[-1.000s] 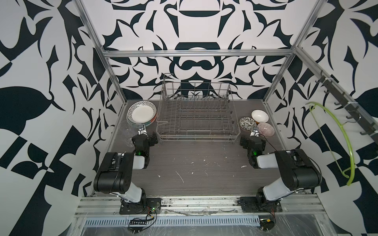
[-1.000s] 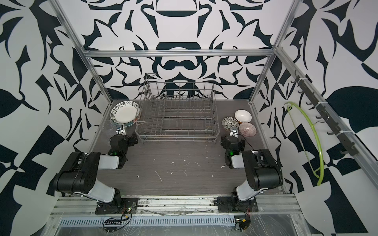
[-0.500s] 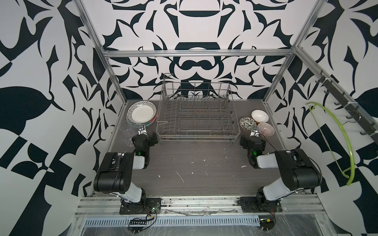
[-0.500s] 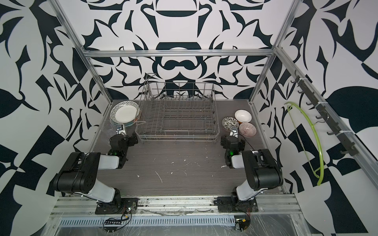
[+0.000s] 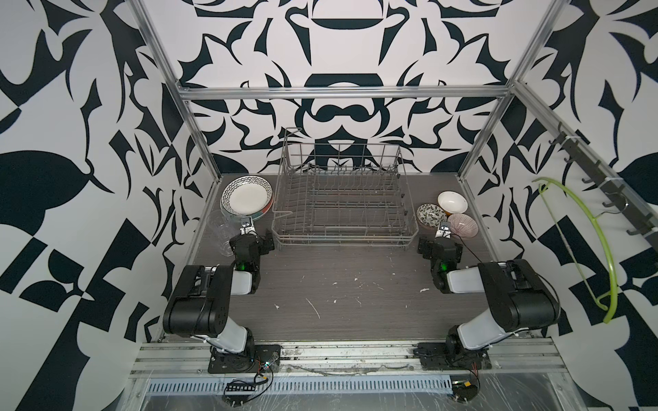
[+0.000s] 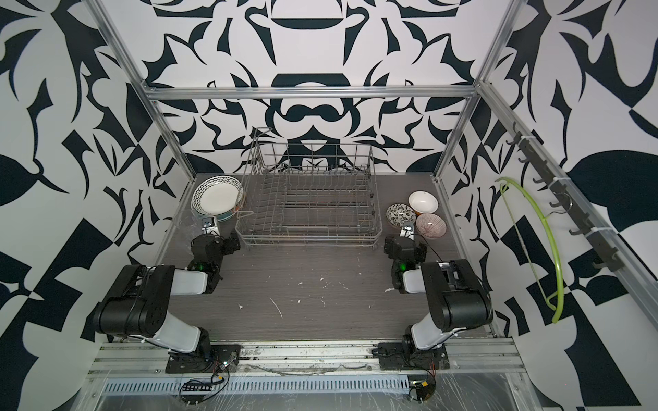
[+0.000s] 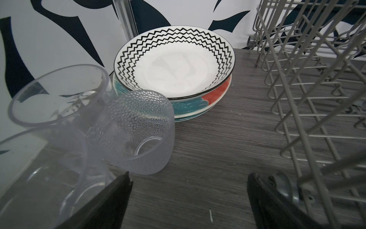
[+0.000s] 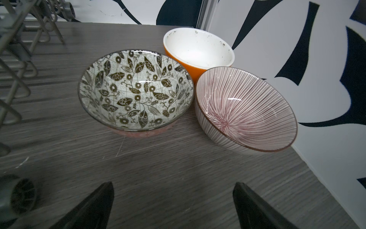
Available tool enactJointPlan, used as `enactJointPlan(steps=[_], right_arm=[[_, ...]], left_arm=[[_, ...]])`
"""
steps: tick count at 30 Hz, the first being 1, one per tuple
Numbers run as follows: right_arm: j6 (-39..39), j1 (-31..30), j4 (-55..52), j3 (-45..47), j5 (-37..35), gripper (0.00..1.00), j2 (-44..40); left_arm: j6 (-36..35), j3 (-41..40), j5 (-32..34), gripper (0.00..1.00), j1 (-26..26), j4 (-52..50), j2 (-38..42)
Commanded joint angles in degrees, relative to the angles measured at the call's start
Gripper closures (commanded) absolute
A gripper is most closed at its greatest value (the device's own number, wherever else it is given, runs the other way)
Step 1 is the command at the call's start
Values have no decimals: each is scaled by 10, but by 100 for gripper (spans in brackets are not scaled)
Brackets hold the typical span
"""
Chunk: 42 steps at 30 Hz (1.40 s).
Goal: Load bowls into a dish rack
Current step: Move the dish rack to the center of the board.
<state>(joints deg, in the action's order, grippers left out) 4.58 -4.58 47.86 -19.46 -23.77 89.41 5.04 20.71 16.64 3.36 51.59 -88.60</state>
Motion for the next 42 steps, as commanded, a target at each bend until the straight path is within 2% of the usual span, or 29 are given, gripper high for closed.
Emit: enactJointPlan(steps=[1,19,26,34,42], right_arm=[[6,-2,17,-14,-5,0,-15],[6,-2,19,-11,-5,0,-16],[7,-3,25,-7,-8,0,-19],[-3,-3,26,0,9,0,-31],[-9,-3,26,3,10,0,-43]], left_arm=[[-4,0,-5,1,0,10,0],[-4,-1,-6,1,0,11,1],[-13,6,-27,1,1,-14,20],[-25,2,-52,1,2,-88,105],[-27,2,-63,1,18,-219,257]])
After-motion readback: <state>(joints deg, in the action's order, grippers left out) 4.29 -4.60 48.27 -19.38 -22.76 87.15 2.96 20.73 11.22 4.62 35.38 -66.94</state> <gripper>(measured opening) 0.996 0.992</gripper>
